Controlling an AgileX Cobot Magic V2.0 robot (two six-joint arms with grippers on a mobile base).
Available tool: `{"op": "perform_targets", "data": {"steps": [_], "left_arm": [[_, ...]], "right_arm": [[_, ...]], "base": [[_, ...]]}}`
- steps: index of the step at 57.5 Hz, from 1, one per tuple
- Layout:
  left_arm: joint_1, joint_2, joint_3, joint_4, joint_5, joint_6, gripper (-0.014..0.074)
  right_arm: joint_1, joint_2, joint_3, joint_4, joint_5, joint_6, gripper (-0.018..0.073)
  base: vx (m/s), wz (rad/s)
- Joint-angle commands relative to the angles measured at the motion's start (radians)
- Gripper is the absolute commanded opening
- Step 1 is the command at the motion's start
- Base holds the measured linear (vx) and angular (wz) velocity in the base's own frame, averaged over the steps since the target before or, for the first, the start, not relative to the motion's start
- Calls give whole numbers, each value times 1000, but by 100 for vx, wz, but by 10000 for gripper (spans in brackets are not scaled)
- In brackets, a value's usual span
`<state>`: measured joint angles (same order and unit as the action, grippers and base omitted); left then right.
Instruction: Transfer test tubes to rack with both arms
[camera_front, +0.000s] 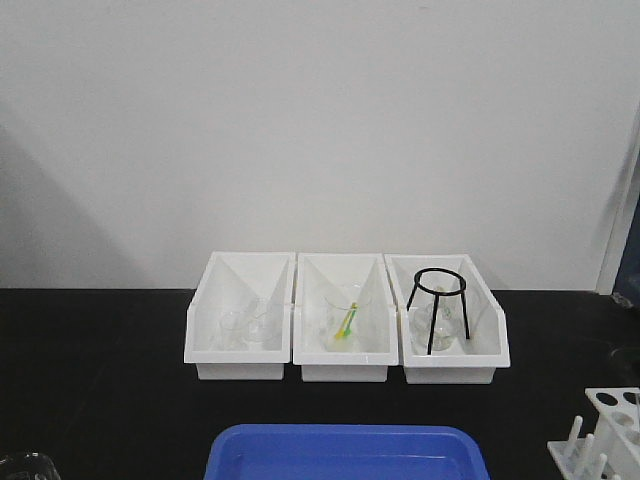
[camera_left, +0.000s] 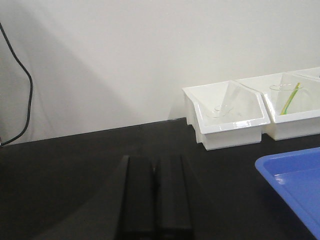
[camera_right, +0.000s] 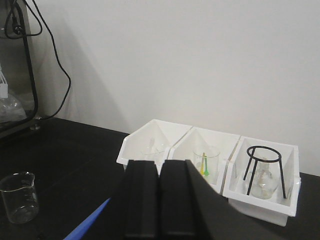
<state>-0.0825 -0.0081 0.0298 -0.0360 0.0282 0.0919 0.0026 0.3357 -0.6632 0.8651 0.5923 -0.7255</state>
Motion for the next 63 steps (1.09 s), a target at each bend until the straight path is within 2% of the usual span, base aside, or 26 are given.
{"op": "perform_targets", "data": {"steps": [1,31,39,42,45,53,56,59,63], "left_arm": [[2,-20,28,-10,-73,1,-17],[2,-20,28,-10,-70,1,-17],[2,-20,28,-10,-70,1,-17],[2,-20,28,-10,-70,1,-17],[2,-20,28,-10,-70,1,-17],[2,-20,28,-10,-70,1,-17],[2,-20,28,-10,-70,1,-17],[2,-20,28,-10,-70,1,-17],[2,-20,28,-10,-70,1,-17]], "right_arm": [[-4,14,-32,32,-55,-4,-8],[-4,14,-32,30,-55,-5,-8],[-4,17,-31,-38,-94,-5,-8],[-5,17,-29,-114,-112,43,-8],[-5,19,-21,-232,-131,134,-8],[-5,7,67,-712,-232,539,-8],[-5,-6,133,-847,-293,689,-8],[-5,-30,201,-942,-374,773,-8],[-5,-67,311,-982,-467,807,-8]], "base": [[0,0],[0,0],[0,0],[0,0],[0,0],[0,0],[0,0],[0,0],[0,0]]}}
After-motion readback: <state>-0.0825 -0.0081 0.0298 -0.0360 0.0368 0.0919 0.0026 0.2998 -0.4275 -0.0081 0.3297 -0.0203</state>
